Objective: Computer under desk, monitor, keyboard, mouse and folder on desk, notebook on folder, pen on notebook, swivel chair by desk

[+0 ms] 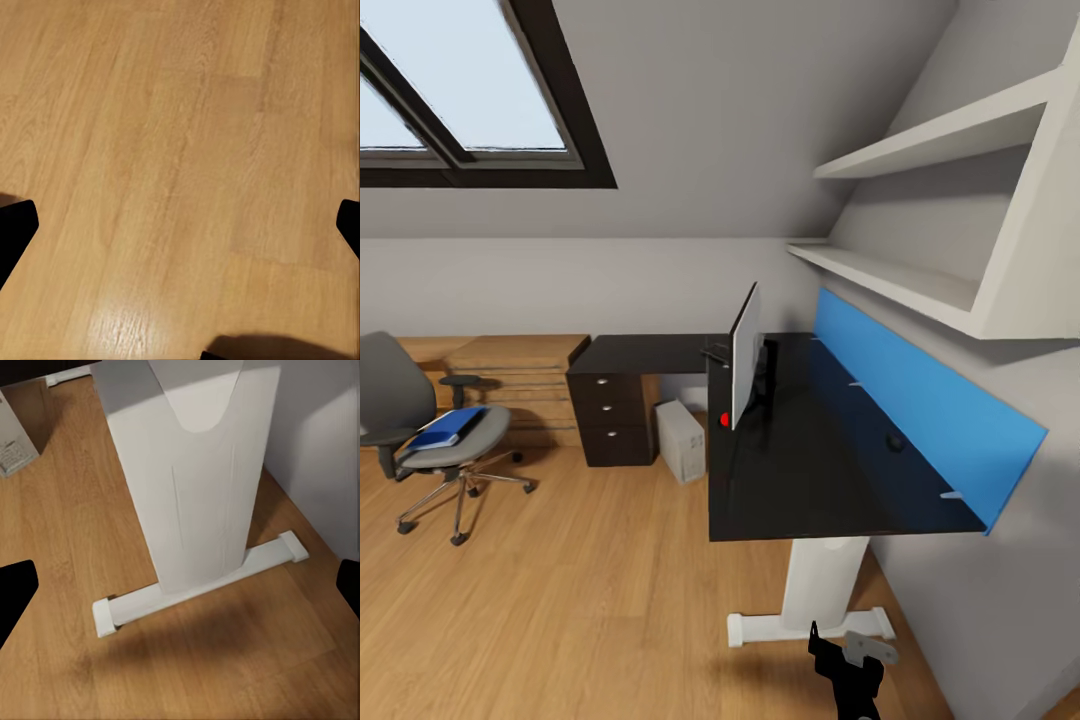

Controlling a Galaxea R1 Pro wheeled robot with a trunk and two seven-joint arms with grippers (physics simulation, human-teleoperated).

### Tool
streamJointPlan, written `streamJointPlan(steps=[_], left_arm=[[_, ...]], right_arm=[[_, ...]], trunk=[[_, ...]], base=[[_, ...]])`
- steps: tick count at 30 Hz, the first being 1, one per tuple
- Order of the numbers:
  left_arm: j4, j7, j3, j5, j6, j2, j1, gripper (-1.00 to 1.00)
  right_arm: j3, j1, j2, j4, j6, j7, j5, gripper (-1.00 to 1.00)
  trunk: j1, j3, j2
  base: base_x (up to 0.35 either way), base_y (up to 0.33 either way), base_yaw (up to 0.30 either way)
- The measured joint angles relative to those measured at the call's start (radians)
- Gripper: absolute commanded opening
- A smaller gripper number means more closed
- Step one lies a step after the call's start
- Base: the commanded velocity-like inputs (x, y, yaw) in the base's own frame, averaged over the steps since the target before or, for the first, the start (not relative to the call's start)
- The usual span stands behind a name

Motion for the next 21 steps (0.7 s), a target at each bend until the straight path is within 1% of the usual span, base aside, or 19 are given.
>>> streamJointPlan(steps=[8, 11, 15, 17, 19, 21], left_arm=[[0.002, -0.005, 0.001, -0.001, -0.025, 0.001, 0.000, 1.00], [0.003, -0.005, 0.000, -0.001, -0.027, 0.000, 0.000, 1.00], [0.004, -0.006, 0.000, -0.001, -0.027, 0.000, 0.000, 1.00], [0.004, -0.006, 0.001, -0.001, -0.027, 0.001, 0.000, 1.00], [0.005, -0.006, 0.002, -0.001, -0.027, 0.001, 0.000, 1.00], [0.008, -0.006, 0.002, -0.001, -0.027, 0.001, 0.000, 1.00]], right_arm=[[0.000, 0.000, 0.002, -0.001, -0.003, 0.000, 0.001, 1.00], [0.000, 0.000, 0.002, -0.001, -0.011, -0.002, 0.001, 1.00], [0.000, 0.000, 0.001, -0.002, -0.055, -0.004, 0.000, 1.00], [0.001, -0.001, 0.001, -0.005, -0.094, -0.005, -0.001, 1.00], [0.001, -0.001, 0.001, -0.021, -0.119, -0.007, 0.000, 1.00], [0.001, -0.001, 0.000, -0.063, -0.131, -0.010, 0.000, 1.00]], trunk=[[-0.031, 0.025, 0.056], [-0.042, 0.035, 0.077], [-0.057, 0.047, 0.105], [-0.065, 0.054, 0.119], [-0.073, 0.060, 0.133], [-0.077, 0.063, 0.141]], base=[[-0.004, -0.026, 0.000], [-0.125, -0.042, 0.000], [-0.239, -0.053, 0.000], [-0.166, -0.026, 0.000], [-0.085, -0.014, 0.000], [-0.043, -0.007, 0.000]])
